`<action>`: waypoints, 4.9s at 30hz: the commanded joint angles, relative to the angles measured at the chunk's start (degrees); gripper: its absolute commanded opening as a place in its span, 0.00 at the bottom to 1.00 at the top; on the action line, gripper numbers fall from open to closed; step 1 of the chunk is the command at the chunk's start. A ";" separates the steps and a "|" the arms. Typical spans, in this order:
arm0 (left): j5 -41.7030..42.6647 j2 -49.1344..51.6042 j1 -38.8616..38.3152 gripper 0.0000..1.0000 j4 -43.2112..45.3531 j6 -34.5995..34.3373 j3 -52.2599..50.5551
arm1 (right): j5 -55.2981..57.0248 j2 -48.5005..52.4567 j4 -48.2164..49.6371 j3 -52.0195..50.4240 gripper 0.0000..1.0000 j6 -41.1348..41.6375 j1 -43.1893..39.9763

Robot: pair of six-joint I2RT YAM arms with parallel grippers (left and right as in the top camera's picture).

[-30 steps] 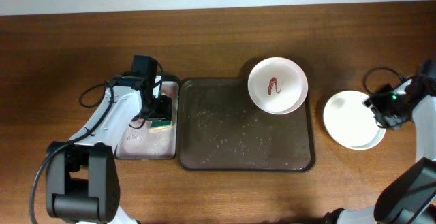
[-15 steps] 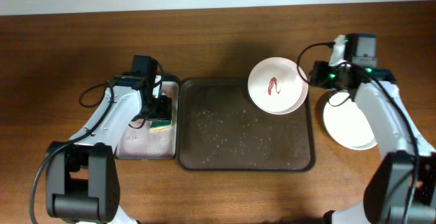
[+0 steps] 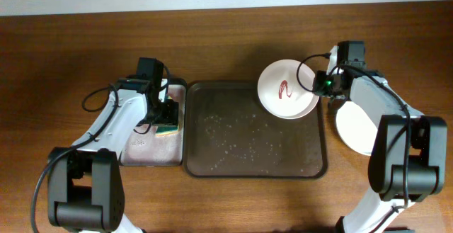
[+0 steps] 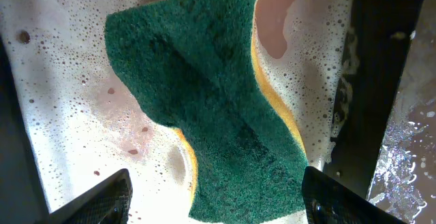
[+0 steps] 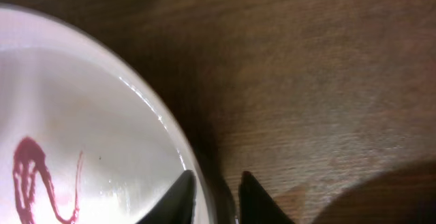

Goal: Clean dirty plates on tray and stack at the side
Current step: 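Grasp the red-sauced white bowl rim with the right gripper, then drag the white bowl to the center of the brown tray, then grasp the sponge in the white tray with the left gripper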

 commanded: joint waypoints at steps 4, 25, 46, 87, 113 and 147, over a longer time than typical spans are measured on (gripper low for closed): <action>0.46 -0.81 0.17 0.78 -0.39 0.09 -0.07 | -6.36 0.52 -3.45 0.33 0.04 0.04 0.57; 0.46 -0.81 0.17 0.79 -0.17 0.11 -0.07 | -22.91 0.52 -18.75 0.33 0.64 8.00 12.37; 0.46 -0.81 0.17 0.79 -0.20 0.09 -0.07 | -12.94 0.79 -12.04 0.09 0.42 8.13 15.96; -0.17 6.43 0.17 0.00 16.00 -4.92 -2.51 | -8.33 0.79 -14.49 -1.92 0.04 13.60 17.44; 0.00 6.43 0.17 0.00 3.98 -0.55 -0.37 | -8.31 0.79 -15.17 -1.92 0.04 13.57 17.44; 1.99 6.56 0.17 0.00 6.32 -0.79 -1.62 | -8.31 0.79 -15.56 -1.92 0.04 13.57 17.44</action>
